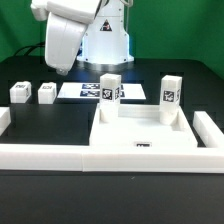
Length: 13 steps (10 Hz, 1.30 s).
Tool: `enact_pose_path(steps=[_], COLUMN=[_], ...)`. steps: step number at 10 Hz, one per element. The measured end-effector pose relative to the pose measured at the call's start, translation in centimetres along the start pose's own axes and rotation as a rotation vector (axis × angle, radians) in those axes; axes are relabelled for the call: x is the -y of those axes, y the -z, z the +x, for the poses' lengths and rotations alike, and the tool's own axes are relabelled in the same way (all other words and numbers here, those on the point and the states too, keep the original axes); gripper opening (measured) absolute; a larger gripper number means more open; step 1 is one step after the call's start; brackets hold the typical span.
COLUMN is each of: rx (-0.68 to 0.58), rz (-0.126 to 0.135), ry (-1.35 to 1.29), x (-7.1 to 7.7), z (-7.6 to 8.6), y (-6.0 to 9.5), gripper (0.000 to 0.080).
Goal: Assemble square table
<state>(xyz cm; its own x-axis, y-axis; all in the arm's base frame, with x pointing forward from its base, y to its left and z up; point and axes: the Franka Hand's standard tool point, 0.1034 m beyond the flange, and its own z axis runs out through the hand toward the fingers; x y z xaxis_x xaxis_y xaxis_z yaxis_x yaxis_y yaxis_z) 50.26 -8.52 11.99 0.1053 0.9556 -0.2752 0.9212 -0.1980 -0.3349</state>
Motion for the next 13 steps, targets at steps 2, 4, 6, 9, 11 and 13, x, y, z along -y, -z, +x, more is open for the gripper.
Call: enact_pose_path(steps=[2,4,6,9,11,13], rx=[-0.001,-0.061,-0.128,-0.191,-0.197,-0.189], rz=[0.001,-0.038,-0.029,0.086,0.107,0.124], ry=[-0.123,-0.323,-0.765,-1.031,-1.152,-1.251], x=[0.0,0.0,2.4,2.0,2.0,2.1], z=[0.1,-1.3,-4.8,-5.5,-4.8,-4.7], y=[0.0,-1.0,-4.1,-5.8,-5.7,-6.0], gripper=[0.0649,0.0649,0.0649,0.0649,0.0649,0.0649])
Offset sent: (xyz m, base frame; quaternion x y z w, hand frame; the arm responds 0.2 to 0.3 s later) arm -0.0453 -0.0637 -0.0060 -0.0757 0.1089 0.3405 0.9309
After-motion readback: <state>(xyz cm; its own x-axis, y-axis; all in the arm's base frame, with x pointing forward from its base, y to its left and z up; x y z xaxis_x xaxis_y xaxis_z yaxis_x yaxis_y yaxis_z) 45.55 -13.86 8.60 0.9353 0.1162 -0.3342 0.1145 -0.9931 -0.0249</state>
